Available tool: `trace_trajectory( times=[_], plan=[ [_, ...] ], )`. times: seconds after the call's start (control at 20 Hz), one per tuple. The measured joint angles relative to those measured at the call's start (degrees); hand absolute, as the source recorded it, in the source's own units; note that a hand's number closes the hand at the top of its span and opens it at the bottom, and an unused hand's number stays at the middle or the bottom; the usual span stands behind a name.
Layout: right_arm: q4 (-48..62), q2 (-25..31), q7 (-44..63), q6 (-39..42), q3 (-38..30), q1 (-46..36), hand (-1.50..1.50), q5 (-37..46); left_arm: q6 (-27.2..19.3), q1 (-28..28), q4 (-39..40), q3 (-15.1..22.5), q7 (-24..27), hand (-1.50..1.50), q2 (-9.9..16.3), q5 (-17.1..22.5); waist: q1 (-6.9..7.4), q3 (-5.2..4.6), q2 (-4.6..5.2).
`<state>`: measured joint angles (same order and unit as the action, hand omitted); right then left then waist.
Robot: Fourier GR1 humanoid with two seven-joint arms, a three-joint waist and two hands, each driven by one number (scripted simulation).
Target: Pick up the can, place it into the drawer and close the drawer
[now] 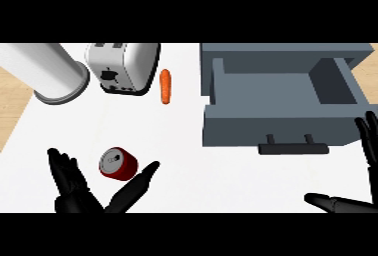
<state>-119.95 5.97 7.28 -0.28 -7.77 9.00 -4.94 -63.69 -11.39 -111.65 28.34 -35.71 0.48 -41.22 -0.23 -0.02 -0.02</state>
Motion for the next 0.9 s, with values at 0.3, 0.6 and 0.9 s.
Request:
trace_trajectory(
  times=[0.3,0.6,0.9],
  plan=[
    [-1.47,0.22,0.60,1.08,-1.44,1.18,-1.50,-0.99,-5.47,1.83,8.40,0.72,6.34,-1.50,0.51,7.95,0.01,-0.03,-0.01],
    [-5.03,0.46,3.66,1.04,-2.35,1.23,-1.50,-1.66,-10.21,2.18,13.50,0.21,15.79,-1.50,2.22,20.02,0.09,-0.08,-0.05],
    [-4.95,1.47,4.33,2.38,-5.10,1.03,-1.50,-3.78,-11.10,2.62,18.48,-2.31,28.04,-1.50,1.06,32.98,0.18,-0.10,-0.05]
  ],
)
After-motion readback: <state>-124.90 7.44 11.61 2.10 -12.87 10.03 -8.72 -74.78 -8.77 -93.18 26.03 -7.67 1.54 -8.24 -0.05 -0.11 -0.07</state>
